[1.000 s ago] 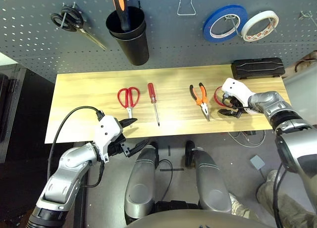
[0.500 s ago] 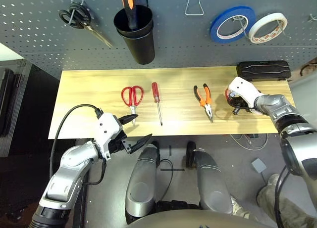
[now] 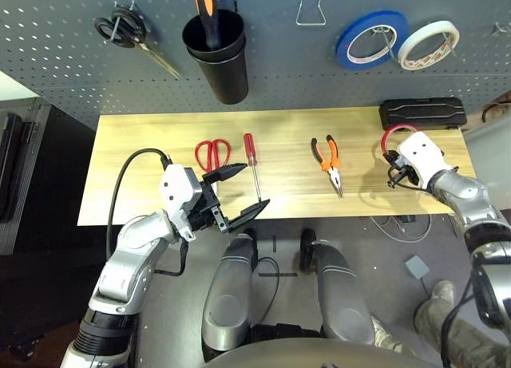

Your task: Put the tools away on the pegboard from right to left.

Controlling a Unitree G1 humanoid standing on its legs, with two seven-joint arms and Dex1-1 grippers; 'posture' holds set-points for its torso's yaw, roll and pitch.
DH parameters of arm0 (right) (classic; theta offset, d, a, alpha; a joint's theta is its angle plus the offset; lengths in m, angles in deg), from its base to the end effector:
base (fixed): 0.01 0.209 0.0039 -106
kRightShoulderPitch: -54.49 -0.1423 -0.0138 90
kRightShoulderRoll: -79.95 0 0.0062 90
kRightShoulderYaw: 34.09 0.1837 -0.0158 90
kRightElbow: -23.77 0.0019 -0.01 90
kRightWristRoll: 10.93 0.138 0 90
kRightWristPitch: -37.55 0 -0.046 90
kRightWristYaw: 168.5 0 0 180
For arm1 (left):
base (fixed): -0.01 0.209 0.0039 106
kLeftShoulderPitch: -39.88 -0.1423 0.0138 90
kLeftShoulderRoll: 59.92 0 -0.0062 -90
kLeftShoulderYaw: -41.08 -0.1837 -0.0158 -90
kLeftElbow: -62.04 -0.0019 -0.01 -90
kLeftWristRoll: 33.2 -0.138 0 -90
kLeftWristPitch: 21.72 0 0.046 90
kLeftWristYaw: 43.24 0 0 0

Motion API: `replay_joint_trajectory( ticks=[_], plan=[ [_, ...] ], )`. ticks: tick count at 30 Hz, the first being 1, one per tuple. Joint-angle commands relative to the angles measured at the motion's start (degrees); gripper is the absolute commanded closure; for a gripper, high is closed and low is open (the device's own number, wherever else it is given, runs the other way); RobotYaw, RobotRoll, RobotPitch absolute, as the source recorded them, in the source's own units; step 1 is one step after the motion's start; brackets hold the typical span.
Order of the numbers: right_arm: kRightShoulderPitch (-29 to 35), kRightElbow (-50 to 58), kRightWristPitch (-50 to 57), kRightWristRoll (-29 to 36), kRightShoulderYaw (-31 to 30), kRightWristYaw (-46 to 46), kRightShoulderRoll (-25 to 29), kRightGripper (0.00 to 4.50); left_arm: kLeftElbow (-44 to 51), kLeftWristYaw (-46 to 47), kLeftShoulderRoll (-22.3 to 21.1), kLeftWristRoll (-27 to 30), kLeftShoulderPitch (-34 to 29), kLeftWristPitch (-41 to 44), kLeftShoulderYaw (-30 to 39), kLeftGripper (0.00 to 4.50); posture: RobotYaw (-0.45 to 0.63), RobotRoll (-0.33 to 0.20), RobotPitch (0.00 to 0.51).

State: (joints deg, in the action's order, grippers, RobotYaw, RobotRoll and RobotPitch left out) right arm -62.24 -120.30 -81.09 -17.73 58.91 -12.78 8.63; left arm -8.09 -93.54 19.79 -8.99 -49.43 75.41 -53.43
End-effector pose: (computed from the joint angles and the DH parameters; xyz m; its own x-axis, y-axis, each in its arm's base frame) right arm 0.2613 -0.3080 0.0663 0.9583 0.2198 -0.1824 -0.2854 0.7631 -0.5799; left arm 0.1988 0.1915 0.1114 0.4503 -0.8908 0.0614 0.8766 0.4541 0.1593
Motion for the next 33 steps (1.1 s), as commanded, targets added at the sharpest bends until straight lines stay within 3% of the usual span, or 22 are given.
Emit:
replay_joint_trajectory(
  ticks=[1,19,26,33],
  plan=[
    [4.37,0.94,-6.21,0.12,2.27,6.61,0.95,4.48,1.87,-0.92,0.98,1.25,1.14,-1.47,-0.96,0.0,0.24,0.0,0.249],
    [12.79,2.83,-15.86,-5.51,3.88,26.76,6.16,4.48,-0.45,-2.64,3.27,-0.11,6.71,-11.02,-3.55,0.0,0.2,0.0,0.216],
    [8.8,1.46,-15.76,-6.33,3.86,30.44,9.17,4.48,0.12,-2.02,4.23,0.88,10.03,-10.16,-4.36,0.0,0.19,0.0,0.218],
    [0.97,-1.99,-14.2,-3.09,2.59,22.24,8.34,4.48,-0.61,-0.39,5.4,0.0,11.44,-9.53,-4.48,0.0,0.18,0.0,0.219]
  ],
)
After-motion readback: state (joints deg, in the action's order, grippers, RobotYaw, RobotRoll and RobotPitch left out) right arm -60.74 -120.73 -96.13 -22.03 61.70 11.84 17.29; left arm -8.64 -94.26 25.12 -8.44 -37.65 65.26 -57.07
